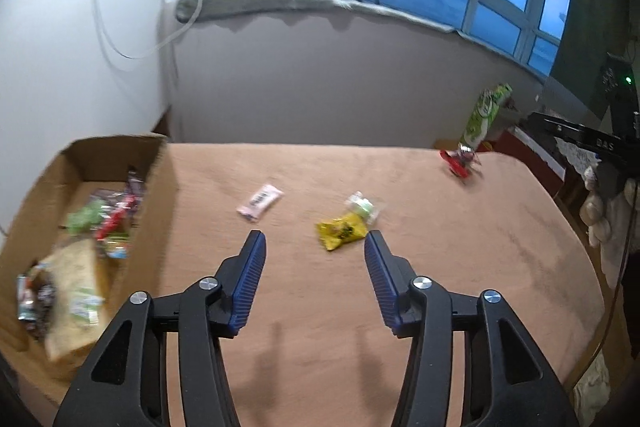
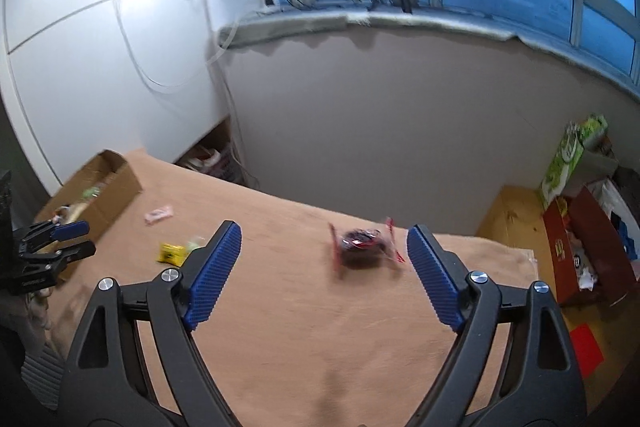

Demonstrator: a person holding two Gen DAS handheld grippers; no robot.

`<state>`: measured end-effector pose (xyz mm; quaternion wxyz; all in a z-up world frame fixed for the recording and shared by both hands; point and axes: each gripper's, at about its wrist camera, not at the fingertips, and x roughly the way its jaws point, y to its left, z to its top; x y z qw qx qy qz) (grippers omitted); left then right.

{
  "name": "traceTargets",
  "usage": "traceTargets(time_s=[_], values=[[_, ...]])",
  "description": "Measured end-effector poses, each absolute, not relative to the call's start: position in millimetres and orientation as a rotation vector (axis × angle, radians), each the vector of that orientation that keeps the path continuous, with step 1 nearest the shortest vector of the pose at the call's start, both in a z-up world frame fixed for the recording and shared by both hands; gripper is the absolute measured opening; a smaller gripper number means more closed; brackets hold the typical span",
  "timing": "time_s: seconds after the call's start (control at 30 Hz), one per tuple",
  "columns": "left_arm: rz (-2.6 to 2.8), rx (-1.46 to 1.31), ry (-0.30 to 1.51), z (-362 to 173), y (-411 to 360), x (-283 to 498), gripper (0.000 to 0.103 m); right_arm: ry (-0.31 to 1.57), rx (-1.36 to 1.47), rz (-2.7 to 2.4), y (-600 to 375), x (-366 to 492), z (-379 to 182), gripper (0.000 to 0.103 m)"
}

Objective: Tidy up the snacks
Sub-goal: 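Move both open tools back toward the remaining snacks on the table, then grasp the yellow candy pack with the left tool while the right tool grasps the red-edged dried-fruit bag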

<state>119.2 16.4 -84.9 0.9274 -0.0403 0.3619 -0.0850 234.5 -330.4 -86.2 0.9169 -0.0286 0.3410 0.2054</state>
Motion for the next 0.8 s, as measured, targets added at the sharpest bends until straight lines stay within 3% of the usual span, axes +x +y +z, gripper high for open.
traceTargets(time_s=[0.4,0.8], values=[[-0.211,-0.034,0.854,-127.8,-14.7,170.7,0.054,0.888,-0.031,0.389,-337.8,296.9,-166.8,0.087],[-0.214,0.035,0.903,-146.7,-26.9,191.7,0.054,0.891,-0.155,0.371,-313.7,325.1,-181.2,0.087]])
